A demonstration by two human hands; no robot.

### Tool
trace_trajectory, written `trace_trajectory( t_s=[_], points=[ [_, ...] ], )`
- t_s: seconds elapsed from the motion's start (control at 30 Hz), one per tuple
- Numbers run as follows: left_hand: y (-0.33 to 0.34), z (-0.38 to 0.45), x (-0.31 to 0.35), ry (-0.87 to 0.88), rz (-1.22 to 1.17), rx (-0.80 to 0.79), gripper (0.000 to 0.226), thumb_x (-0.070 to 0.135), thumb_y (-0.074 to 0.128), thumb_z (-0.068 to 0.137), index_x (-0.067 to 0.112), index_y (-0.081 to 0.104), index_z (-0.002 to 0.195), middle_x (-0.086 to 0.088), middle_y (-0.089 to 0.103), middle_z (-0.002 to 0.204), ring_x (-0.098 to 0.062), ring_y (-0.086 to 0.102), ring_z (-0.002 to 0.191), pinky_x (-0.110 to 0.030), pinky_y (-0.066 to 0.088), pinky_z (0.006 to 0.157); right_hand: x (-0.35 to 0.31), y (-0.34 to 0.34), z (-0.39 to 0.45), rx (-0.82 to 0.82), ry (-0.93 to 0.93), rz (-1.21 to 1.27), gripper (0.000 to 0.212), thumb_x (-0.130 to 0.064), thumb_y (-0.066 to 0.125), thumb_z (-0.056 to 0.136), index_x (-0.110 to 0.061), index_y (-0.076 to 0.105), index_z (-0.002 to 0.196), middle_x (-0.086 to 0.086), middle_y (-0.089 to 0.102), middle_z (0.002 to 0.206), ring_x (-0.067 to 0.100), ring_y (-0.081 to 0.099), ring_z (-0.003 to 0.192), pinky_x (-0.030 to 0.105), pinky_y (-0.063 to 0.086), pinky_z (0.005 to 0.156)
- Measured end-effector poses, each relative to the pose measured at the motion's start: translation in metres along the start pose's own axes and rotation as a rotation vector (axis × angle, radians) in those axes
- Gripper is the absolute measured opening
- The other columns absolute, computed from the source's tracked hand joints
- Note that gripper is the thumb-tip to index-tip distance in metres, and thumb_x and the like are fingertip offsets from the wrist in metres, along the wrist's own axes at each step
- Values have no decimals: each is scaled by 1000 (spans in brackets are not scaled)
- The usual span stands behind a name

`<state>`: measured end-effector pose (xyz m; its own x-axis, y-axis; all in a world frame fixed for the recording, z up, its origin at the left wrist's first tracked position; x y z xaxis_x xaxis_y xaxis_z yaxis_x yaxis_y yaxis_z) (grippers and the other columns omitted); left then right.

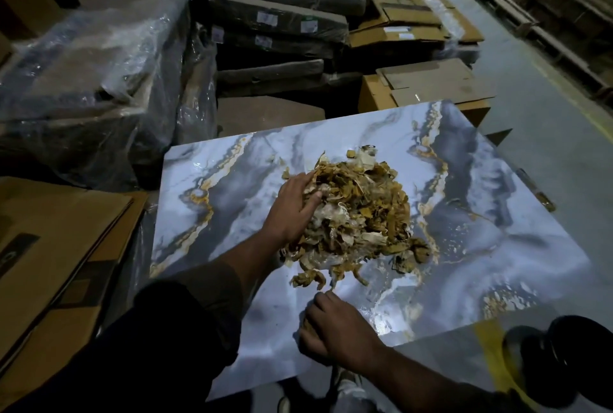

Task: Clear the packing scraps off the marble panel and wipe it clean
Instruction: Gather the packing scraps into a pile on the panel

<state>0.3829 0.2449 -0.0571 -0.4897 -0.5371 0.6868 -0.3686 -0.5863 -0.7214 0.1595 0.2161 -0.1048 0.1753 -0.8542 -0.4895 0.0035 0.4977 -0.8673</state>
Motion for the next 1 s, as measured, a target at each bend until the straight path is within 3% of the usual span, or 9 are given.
trace_trajectory(
  t_s=[0.07, 0.13, 0.27, 0.4, 0.53, 0.63, 0.77, 0.87, 1.0],
  points=[
    [2, -2, 1, 0, -6, 9, 63, 55, 37, 101, 19, 41, 152, -5, 46, 151, -18, 38, 139, -28, 28, 109, 5, -7, 4, 21, 106, 25, 29, -41, 57, 90, -19, 43, 79, -1, 43, 84, 19, 43, 79, 33, 30, 64],
    [1, -1, 2, -12, -19, 30, 60, 54, 38, 100, 18, 45, 147, -5, 48, 147, -18, 39, 136, -28, 29, 106, 12, -23, 9, 78, 163, 26, 30, -47, 53, 94, -19, 50, 86, -2, 49, 91, 16, 46, 85, 30, 33, 68],
    [-2, 8, 8, -1, -38, 101, 49, 52, 40, 100, 20, 52, 135, -1, 52, 135, -14, 43, 127, -36, 39, 106, 33, -87, 39, 380, 286, 76, 34, -52, 47, 98, -20, 59, 99, -6, 52, 95, 9, 46, 85, 20, 36, 66],
    [-2, 22, 13, -6, -40, 156, 44, 54, 37, 99, 22, 54, 124, 3, 55, 123, -14, 47, 119, -40, 44, 100, 74, -141, 92, 587, 414, 67, 43, -51, 42, 101, -14, 60, 116, 2, 55, 109, 17, 51, 99, 30, 42, 76],
    [1, 32, 19, -115, -31, 236, 32, 53, 38, 96, 29, 51, 113, 8, 59, 112, -13, 54, 108, -43, 48, 90, 104, -141, 136, 505, 370, 152, 37, -39, 51, 104, -8, 55, 123, 9, 57, 116, 25, 52, 109, 39, 45, 88],
    [17, 32, 23, -145, -43, 236, 51, 62, 35, 97, 29, 46, 134, 5, 60, 130, -14, 59, 114, -36, 49, 93, 120, -117, 145, 390, 380, 98, 44, -45, 37, 103, -8, 53, 122, 10, 55, 119, 28, 50, 114, 45, 48, 93],
    [43, 28, 24, -79, 9, 178, 55, 57, 28, 104, 23, 50, 142, 2, 57, 139, -15, 52, 128, -31, 41, 106, 134, -107, 146, 365, 320, 20, 22, -29, 48, 99, -9, 53, 106, 7, 51, 108, 24, 45, 104, 42, 46, 89],
    [46, 26, 26, -131, -16, 212, 54, 55, 26, 106, 23, 52, 139, 4, 57, 134, -13, 51, 125, -34, 42, 105, 137, -115, 148, 342, 241, 3, 26, -33, 43, 100, -11, 55, 105, 5, 51, 106, 24, 47, 100, 41, 47, 85],
    [30, 34, 28, -148, -68, 270, 50, 57, 28, 105, 27, 58, 132, 10, 61, 127, -6, 55, 118, -29, 45, 99, 145, -148, 150, 380, 129, 78, 34, -34, 42, 101, -12, 66, 115, 3, 54, 112, 21, 48, 109, 35, 42, 90]
  ],
)
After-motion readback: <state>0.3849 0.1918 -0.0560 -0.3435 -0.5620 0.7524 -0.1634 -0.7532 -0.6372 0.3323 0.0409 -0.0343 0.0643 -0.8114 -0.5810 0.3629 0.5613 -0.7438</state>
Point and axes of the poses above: each hand's wrist, its own z-axis towards the middle knuckle, its own y-axis out of the palm, x = y × z, the point moved 4 cm from there along z, towards the middle knuckle
